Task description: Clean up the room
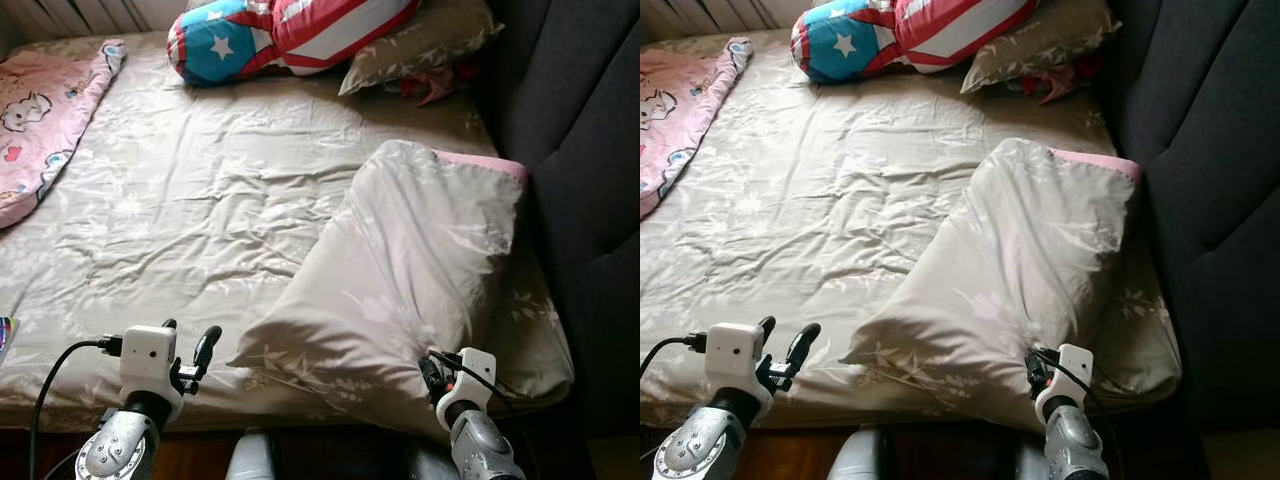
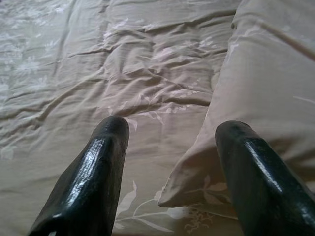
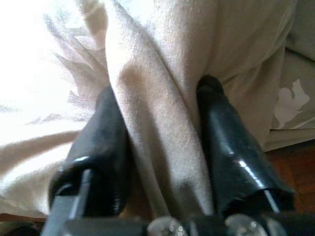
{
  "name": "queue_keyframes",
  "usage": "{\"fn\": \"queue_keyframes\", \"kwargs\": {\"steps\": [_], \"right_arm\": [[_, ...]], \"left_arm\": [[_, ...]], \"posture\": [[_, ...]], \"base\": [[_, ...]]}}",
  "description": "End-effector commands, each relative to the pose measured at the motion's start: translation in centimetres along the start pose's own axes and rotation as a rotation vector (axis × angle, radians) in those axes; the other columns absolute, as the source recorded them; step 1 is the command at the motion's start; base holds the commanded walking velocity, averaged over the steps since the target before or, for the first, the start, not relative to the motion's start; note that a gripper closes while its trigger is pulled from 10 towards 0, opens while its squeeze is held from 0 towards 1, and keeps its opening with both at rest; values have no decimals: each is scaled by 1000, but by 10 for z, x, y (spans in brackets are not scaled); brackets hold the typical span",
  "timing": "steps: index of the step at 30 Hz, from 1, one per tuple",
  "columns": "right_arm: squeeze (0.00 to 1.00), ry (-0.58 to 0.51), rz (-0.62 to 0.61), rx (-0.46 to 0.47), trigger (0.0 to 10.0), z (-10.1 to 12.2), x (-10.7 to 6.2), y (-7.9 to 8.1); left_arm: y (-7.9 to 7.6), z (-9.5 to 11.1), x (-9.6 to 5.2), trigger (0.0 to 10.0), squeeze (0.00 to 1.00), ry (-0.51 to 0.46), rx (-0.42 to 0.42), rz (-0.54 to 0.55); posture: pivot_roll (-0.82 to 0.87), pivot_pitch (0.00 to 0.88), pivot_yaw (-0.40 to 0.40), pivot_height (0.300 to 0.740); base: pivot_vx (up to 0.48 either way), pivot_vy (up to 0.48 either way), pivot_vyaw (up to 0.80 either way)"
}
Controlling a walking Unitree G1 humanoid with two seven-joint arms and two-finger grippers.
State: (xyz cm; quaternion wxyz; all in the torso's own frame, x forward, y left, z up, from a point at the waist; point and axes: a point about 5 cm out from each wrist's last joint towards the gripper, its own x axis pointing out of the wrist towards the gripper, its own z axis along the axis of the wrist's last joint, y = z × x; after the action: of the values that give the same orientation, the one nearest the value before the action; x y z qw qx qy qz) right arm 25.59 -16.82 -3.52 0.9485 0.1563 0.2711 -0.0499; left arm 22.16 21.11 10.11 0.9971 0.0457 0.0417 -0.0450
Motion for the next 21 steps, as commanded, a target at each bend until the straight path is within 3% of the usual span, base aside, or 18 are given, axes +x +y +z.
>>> {"fn": "queue_keyframes", "kwargs": {"steps": [1,13,18,21], "right_arm": [[0,126,-44,25,0,-32,-11,-7],[0,115,-56,-3,0,-25,-9,-12],[0,95,-110,-19,0,-16,-7,-22],[0,50,-202,-33,0,-1,-7,-41]], "left_arm": [[1,-8,-3,10000,0,27,19,7],[-8,-29,18,10000,0,46,-43,28],[-2,-28,32,10000,0,22,-56,64],[3,-30,38,10000,0,16,-64,85]], "posture": [[135,201,50,666],[86,90,22,666],[65,54,4,666],[49,36,4,666]], "base": [[0,0,0],[0,0,0],[0,0,0],[0,0,0]]}}
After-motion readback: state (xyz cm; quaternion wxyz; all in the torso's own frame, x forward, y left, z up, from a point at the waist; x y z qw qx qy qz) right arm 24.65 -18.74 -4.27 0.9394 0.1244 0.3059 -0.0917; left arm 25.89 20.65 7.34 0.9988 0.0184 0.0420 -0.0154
